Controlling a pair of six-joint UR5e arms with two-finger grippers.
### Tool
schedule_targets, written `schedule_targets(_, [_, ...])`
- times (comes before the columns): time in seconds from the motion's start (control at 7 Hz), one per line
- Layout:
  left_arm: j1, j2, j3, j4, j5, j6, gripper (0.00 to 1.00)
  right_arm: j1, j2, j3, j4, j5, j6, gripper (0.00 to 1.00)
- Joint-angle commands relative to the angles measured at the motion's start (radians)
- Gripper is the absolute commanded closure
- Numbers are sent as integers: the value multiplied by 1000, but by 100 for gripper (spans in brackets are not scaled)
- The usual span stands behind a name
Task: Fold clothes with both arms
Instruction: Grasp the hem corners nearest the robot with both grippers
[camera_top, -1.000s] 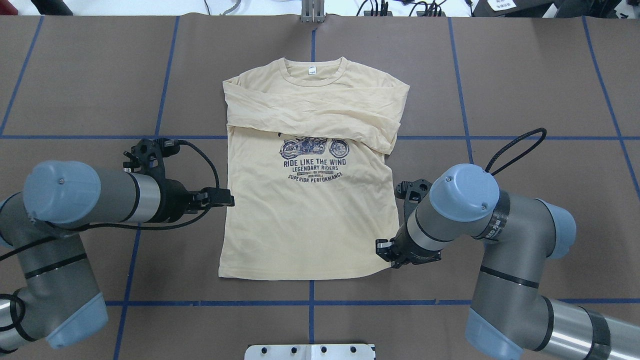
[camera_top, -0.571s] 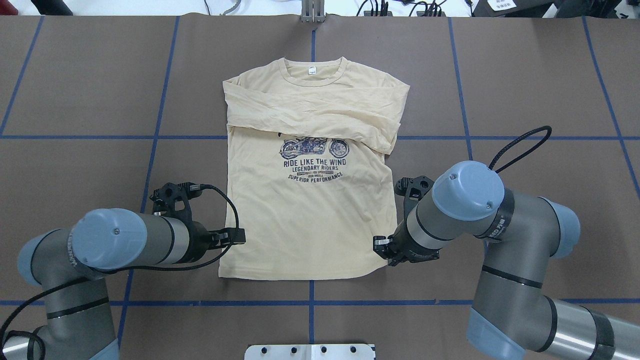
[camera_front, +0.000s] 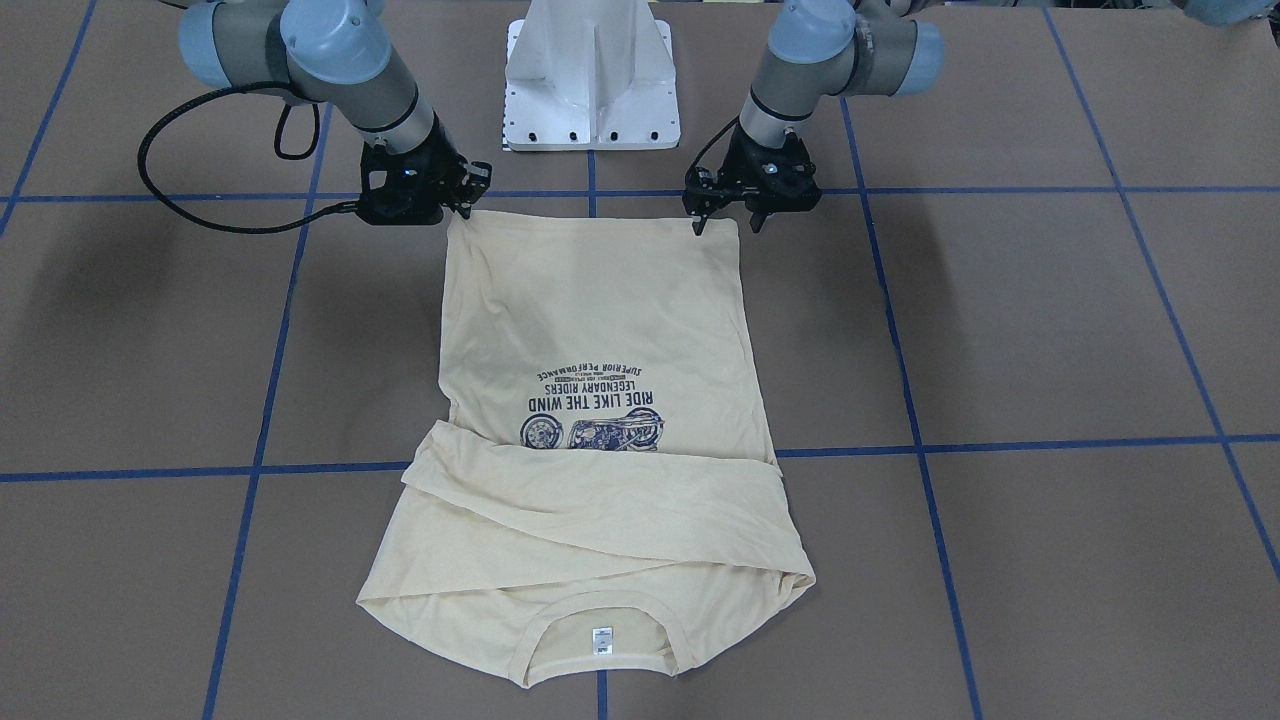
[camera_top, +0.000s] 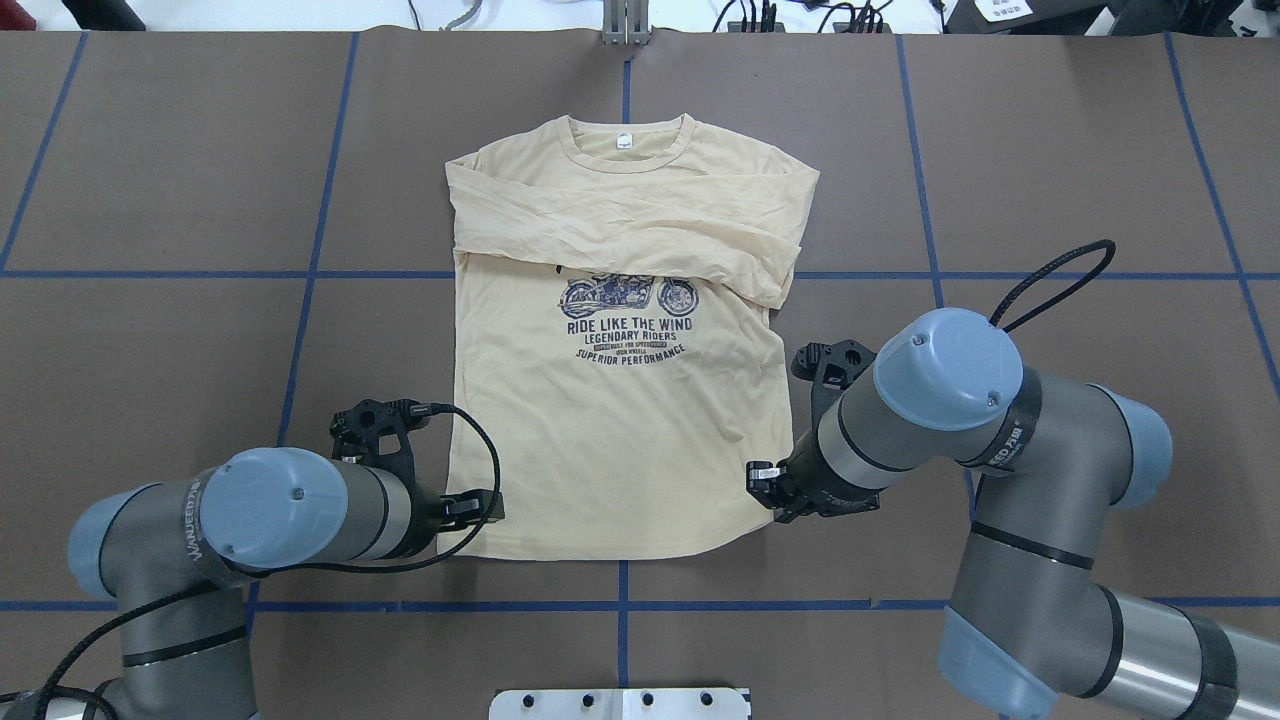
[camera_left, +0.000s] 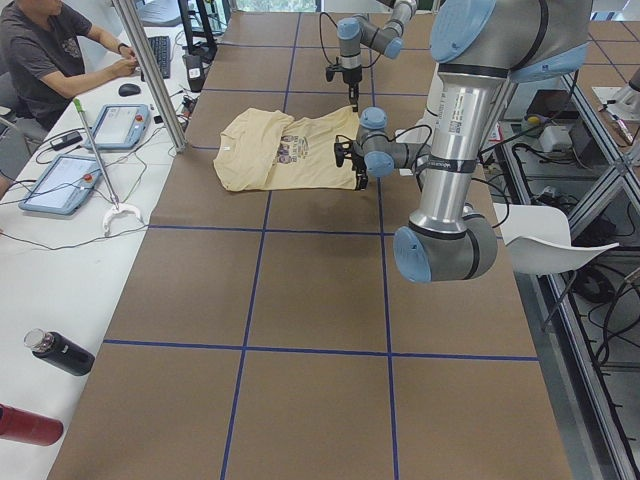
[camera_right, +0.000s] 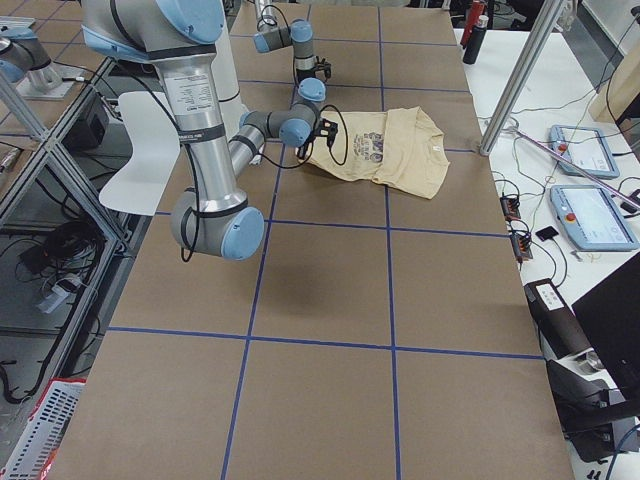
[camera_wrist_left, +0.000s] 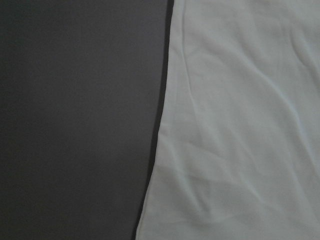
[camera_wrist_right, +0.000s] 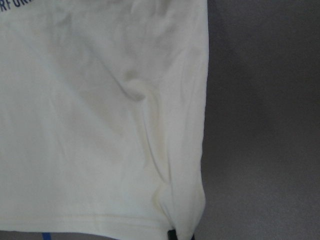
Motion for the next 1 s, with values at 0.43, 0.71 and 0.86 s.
schedule_targets(0.43, [8, -1, 15, 5, -1, 1, 19, 2, 0, 4, 0, 0, 0, 100])
schedule_targets(0.71, [15, -5, 15, 35, -1, 1, 21, 6, 0, 4, 2, 2, 0, 100])
schedule_targets(0.86, [17, -5, 13, 40, -1, 1, 25, 6, 0, 4, 2, 2, 0, 100])
